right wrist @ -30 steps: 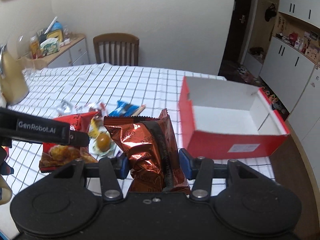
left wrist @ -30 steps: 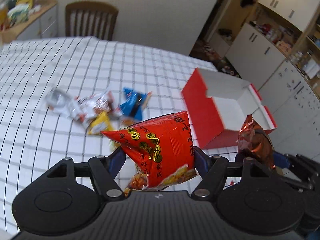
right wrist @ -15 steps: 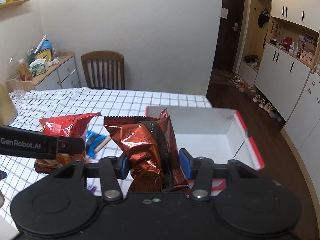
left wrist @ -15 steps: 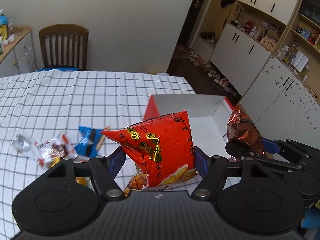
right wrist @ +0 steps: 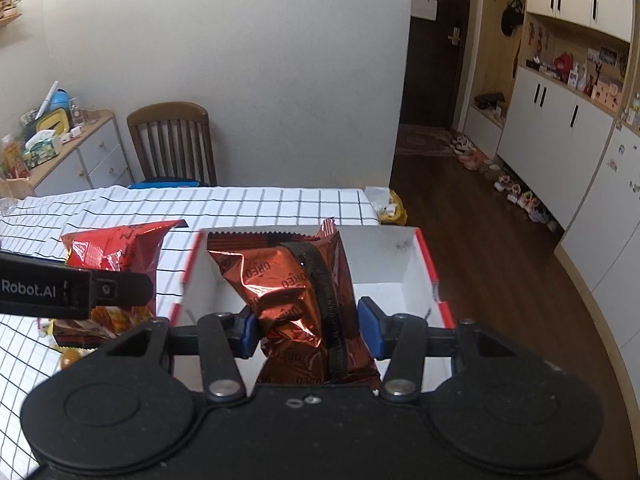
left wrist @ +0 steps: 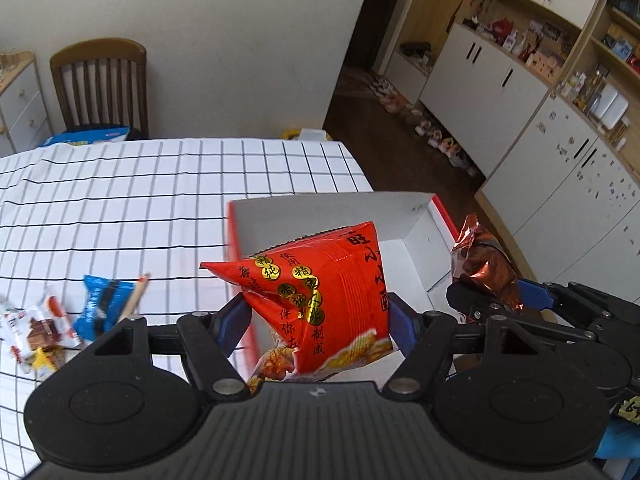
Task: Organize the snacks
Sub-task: 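Carry the red chip bag and copper-foil bar over the red shoebox with both grippers, then open both grippers to drop the chip bag and foil bar into the box, then move both tools back over the remaining snacks on the table, then grasp the purple candy with the right gripper while the left grasps the wrapped orange cake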
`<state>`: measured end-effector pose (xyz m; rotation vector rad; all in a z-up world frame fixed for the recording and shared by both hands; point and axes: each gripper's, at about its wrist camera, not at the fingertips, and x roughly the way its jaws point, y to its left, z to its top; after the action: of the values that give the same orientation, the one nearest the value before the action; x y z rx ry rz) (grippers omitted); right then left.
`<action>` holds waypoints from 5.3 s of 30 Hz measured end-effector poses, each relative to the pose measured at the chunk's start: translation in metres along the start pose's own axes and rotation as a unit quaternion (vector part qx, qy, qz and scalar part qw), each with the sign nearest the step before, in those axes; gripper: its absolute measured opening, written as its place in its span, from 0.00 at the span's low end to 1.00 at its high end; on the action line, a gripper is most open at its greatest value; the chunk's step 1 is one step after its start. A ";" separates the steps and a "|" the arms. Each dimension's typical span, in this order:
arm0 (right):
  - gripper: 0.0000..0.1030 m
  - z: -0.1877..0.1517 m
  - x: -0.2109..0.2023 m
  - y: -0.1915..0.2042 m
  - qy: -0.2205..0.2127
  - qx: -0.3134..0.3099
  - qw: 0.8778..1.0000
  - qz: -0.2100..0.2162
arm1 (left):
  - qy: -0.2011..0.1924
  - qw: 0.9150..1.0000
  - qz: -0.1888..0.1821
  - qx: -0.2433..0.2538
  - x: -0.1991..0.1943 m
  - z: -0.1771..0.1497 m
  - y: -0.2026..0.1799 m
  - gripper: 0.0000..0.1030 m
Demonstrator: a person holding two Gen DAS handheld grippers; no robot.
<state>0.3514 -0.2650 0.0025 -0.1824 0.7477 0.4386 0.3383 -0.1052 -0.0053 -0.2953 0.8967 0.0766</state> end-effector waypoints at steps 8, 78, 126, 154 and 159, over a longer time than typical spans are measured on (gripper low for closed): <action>0.47 -0.003 0.032 -0.029 0.022 -0.002 1.000 -0.009 | 0.029 0.999 0.021 0.004 0.050 0.017 -0.019 0.70; 0.86 -0.010 0.027 -0.060 0.049 -0.039 0.996 0.058 | 0.010 0.999 0.027 0.031 0.027 -0.013 -0.041 0.76; 1.00 -0.037 -0.048 0.136 -0.047 -0.072 0.983 0.160 | -0.086 0.993 0.043 -0.074 -0.128 -0.105 0.197 1.00; 0.74 -0.112 0.074 0.226 0.069 -0.204 0.963 0.165 | 0.025 0.994 0.071 -0.083 0.004 -0.142 0.238 1.00; 0.64 -0.116 0.092 0.233 0.079 -0.228 0.956 0.166 | 0.040 0.991 0.072 -0.107 0.022 -0.140 0.243 0.99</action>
<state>0.2359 -0.0635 -0.1463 -0.5341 0.8288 0.9265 0.2007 0.0860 -0.1582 -0.4347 0.9905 0.2978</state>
